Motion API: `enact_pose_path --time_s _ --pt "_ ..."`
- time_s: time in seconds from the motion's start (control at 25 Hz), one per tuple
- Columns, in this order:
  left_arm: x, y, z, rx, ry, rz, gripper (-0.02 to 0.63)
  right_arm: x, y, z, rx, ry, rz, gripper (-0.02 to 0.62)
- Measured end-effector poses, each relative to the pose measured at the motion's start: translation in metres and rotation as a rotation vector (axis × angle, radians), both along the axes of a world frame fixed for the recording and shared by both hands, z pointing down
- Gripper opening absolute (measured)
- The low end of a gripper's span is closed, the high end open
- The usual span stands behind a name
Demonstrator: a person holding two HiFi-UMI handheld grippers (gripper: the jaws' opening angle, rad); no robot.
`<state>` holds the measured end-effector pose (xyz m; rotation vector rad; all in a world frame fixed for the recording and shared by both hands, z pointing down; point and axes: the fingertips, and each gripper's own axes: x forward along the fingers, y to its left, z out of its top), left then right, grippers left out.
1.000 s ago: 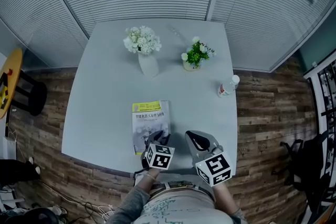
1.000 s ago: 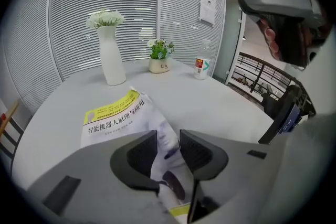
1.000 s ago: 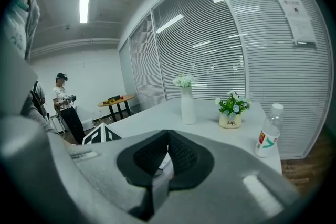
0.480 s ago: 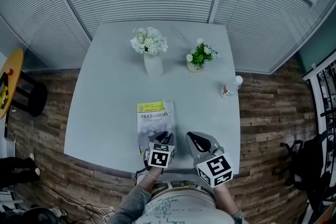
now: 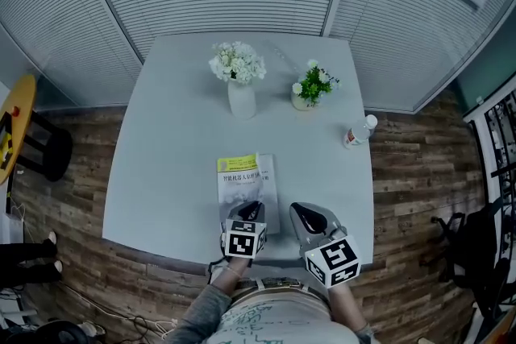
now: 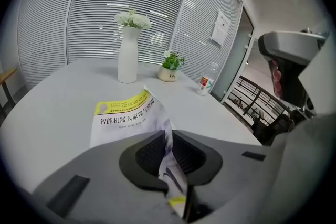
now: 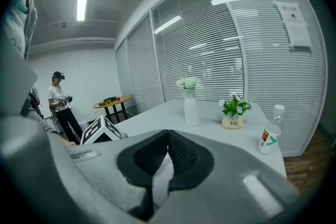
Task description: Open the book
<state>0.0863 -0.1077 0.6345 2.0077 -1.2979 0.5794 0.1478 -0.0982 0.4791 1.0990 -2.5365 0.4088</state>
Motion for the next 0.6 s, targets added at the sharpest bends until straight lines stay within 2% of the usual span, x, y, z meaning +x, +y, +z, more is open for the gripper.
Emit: enact_pose_path --time_s 0.6 --pt "-0.034 0.004 0.002 -0.015 0.007 0.058 0.006 -0.036 -0.006 0.0 0.002 0.007 0.03 0.002"
